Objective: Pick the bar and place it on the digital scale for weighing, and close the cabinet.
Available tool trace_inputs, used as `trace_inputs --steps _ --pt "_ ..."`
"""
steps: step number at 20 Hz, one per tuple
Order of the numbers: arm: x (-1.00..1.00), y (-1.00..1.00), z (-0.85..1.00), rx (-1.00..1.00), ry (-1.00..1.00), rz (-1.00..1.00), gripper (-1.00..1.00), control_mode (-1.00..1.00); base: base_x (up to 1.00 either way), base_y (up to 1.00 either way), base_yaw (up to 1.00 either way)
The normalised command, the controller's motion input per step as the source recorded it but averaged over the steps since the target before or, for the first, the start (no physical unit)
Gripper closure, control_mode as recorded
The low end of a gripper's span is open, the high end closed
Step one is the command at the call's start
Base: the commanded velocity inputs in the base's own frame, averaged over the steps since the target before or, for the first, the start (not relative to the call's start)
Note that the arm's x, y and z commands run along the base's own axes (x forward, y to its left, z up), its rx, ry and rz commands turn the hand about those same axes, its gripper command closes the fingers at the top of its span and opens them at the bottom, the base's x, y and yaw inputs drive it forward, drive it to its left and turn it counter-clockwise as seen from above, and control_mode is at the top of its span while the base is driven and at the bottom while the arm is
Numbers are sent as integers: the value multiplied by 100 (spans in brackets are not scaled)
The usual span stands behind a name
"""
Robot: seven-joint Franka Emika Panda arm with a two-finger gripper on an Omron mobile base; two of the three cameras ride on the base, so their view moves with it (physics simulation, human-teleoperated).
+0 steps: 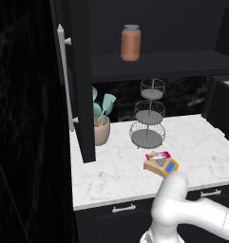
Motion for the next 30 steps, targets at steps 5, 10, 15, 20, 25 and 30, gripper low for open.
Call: trace_inputs --steps 5,10,15,20,25,30 --pt "-51 44 56 -23 -12 4 -100 -100 0 0 0" --pt "-48 80 71 -32 -23 7 -100 -100 0 0 0" --pt "-19 63 88 -26 -22 5 -100 -100 0 0 0" --pt "-21 61 72 -18 -15 2 -100 -100 0 0 0" --pt "-28 65 52 -20 -7 0 -100 -100 0 0 0" --pt "-11 57 42 -22 0 -13 -100 -100 0 0 0"
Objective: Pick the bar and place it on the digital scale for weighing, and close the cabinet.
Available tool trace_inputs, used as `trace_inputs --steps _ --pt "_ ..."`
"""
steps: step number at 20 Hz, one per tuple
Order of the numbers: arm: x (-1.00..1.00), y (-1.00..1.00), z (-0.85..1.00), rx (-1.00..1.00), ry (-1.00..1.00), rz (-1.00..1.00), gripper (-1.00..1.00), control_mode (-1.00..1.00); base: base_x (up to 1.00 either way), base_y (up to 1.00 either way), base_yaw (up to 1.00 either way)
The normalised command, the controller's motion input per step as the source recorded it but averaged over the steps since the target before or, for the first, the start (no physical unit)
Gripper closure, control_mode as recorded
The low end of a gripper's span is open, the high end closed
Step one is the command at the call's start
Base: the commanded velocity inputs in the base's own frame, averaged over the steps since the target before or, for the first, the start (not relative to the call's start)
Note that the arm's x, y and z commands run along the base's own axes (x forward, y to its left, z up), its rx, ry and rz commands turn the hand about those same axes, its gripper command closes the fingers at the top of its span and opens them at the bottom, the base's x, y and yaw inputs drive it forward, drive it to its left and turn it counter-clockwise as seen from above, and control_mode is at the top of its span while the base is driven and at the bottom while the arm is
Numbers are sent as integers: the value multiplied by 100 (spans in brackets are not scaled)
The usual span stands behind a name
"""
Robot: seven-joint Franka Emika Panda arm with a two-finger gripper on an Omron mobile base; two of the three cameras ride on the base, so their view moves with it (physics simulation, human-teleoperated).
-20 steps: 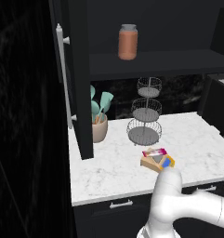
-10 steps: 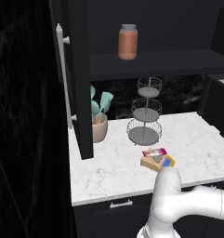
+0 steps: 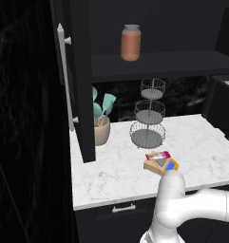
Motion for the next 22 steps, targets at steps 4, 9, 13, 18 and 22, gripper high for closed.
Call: trace_inputs --steps 4,9,13,18,22 --pt "3 57 9 -21 10 -47 -100 -100 0 0 0" --pt "43 75 -2 -7 5 -63 -100 -100 0 0 0" --pt "76 48 0 0 0 -59 -100 -100 0 0 0" --pt "72 56 -2 0 0 -53 -100 -100 0 0 0" --pt "68 41 -1 1 0 -42 -100 -100 0 0 0"
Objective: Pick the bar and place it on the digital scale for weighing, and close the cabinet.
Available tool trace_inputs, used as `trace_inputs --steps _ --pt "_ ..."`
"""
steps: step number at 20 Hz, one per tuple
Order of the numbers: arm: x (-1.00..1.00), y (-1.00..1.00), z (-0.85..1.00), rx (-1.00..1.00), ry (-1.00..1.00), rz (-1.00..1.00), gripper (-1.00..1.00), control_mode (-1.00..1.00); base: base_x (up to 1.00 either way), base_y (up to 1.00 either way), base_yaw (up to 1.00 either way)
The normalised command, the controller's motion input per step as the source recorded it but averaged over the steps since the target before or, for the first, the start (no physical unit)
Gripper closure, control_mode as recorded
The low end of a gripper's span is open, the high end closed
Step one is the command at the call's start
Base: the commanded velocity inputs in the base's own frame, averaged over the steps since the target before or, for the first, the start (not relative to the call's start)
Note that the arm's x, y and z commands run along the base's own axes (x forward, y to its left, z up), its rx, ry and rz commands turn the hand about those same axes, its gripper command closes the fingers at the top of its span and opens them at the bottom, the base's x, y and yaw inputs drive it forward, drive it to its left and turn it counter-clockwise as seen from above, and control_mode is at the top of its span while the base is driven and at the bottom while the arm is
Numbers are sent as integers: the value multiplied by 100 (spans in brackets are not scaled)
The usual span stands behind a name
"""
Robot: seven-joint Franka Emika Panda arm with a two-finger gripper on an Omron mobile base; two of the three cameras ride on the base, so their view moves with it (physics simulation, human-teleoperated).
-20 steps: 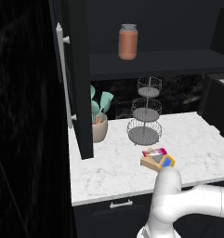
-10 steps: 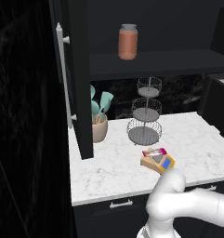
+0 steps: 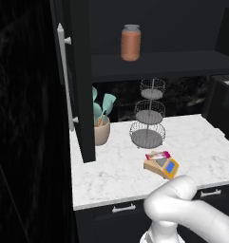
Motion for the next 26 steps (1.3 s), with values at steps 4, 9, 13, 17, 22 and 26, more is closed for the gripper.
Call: trace_inputs --steps 4,9,13,17,22,26 --pt "67 16 17 0 4 -15 -100 -100 0 0 0" --pt "58 1 17 0 7 -2 -100 -100 0 0 0" --pt "34 0 23 0 9 0 -100 -100 0 0 0" --pt "37 0 7 0 5 0 -100 -100 0 0 0" --pt "60 0 0 0 5 0 -100 -100 0 0 0" --pt "75 0 0 0 0 0 -100 -100 0 0 0"
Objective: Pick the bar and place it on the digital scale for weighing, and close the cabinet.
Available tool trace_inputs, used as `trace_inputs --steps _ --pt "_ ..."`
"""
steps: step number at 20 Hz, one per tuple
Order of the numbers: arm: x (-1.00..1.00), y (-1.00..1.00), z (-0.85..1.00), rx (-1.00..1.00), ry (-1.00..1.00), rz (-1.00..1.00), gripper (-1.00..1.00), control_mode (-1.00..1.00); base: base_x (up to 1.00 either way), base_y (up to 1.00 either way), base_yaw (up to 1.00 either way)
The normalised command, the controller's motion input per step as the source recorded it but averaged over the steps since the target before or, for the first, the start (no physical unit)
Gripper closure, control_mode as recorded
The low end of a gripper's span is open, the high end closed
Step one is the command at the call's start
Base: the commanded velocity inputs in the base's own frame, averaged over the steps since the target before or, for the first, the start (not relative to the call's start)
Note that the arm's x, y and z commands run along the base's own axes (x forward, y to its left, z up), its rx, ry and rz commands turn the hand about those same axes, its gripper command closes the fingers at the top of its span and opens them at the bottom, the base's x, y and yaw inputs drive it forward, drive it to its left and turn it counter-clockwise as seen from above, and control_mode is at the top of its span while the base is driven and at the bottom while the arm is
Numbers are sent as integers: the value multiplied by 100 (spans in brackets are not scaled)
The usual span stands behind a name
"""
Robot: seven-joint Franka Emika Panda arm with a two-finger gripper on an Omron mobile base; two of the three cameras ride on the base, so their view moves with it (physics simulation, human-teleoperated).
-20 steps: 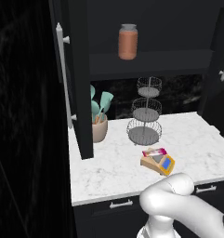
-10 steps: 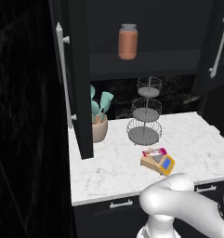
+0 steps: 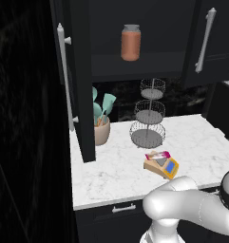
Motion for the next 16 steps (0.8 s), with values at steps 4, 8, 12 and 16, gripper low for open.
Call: trace_inputs --steps 4,8,12,16 --pt "57 0 0 0 0 1 -100 -100 0 0 0" --pt "39 0 0 0 0 3 -100 -100 0 0 0" --pt "62 0 0 0 0 4 -100 -100 0 0 0" --pt "72 0 0 0 0 4 -100 -100 0 0 0"
